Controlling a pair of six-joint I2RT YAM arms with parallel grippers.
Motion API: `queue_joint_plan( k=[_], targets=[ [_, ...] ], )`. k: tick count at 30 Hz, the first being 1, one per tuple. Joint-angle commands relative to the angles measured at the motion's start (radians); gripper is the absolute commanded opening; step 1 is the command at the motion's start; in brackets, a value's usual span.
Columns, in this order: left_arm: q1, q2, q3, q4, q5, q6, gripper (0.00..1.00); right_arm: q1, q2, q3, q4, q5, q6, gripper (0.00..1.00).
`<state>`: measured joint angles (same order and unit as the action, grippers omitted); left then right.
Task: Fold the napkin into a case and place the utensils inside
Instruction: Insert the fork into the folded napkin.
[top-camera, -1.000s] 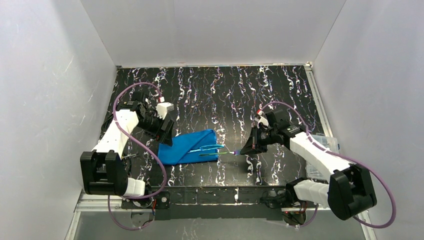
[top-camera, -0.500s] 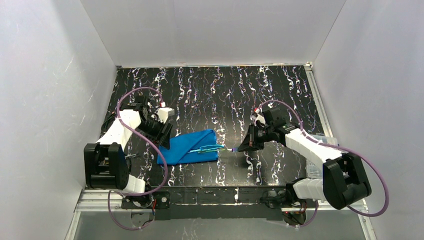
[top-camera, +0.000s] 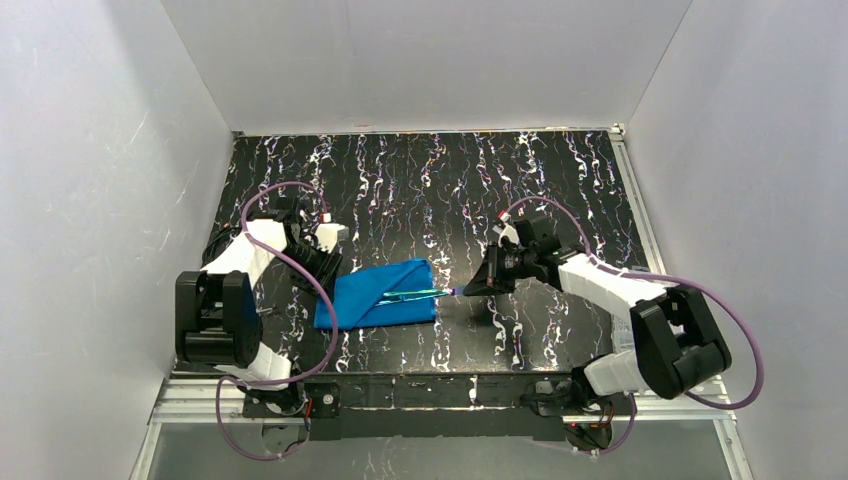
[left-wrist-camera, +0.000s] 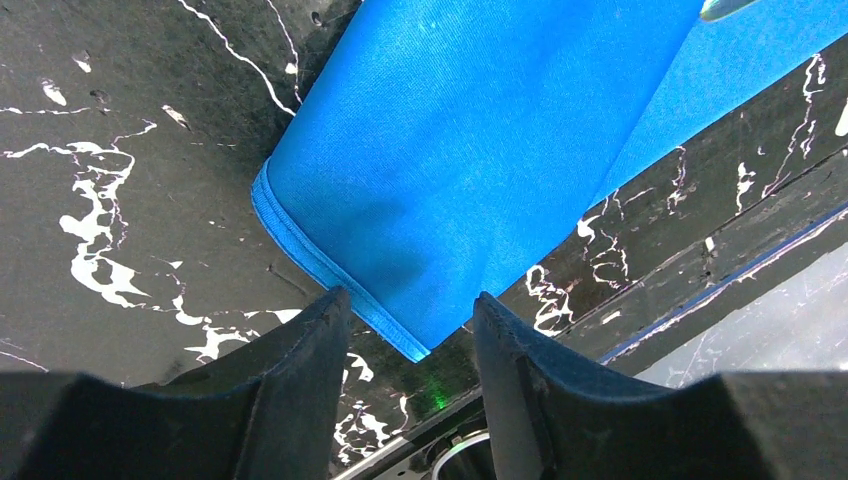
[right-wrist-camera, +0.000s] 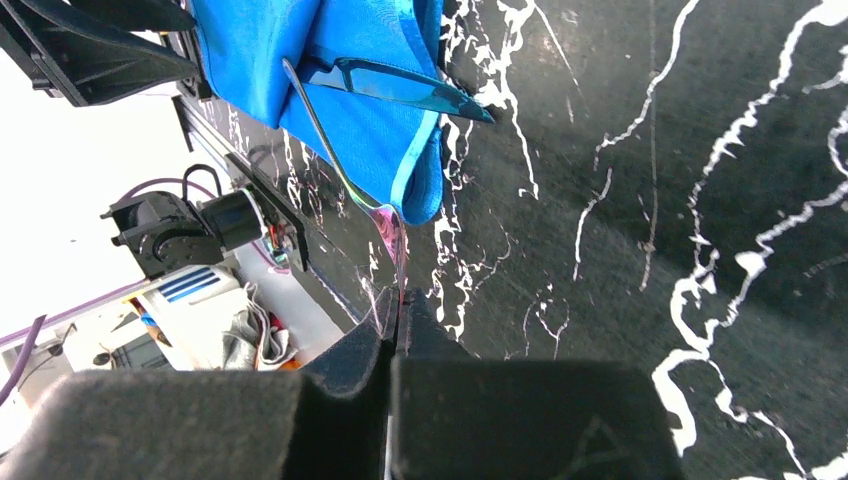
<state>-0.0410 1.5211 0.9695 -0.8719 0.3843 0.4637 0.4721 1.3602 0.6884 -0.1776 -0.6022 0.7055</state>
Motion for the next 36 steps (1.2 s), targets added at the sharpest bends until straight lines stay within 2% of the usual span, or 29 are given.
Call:
queue_joint_plan(
  k=[1,6,14,20,25,32,36],
  targets=[
    [0.008,0.003,-0.011,0.0,-0.017,-0.005,0.45,0.035,0.038,-0.009,0.114,-0.007,0.039,0.01],
    [0.008,0.024,-0.017,0.003,0.006,-0.01,0.43,0.061,0.051,-0.015,0.136,0.001,0.052,0.01],
    [0.007,0.03,-0.022,0.005,0.005,-0.008,0.4,0.06,0.007,-0.01,0.029,0.017,-0.016,0.01],
    [0.007,0.032,-0.025,0.001,0.004,-0.004,0.37,0.057,0.012,-0.011,0.031,0.017,-0.02,0.01],
    [0.008,0.038,-0.022,-0.001,0.01,-0.002,0.36,0.057,0.03,-0.019,0.104,0.008,0.031,0.01],
    [0.008,0.049,-0.017,-0.008,0.019,0.003,0.34,0.083,0.09,-0.033,0.29,0.006,0.134,0.01],
    [0.008,0.051,-0.012,-0.012,0.027,0.004,0.34,0.107,0.117,-0.018,0.301,0.021,0.139,0.01]
  ],
)
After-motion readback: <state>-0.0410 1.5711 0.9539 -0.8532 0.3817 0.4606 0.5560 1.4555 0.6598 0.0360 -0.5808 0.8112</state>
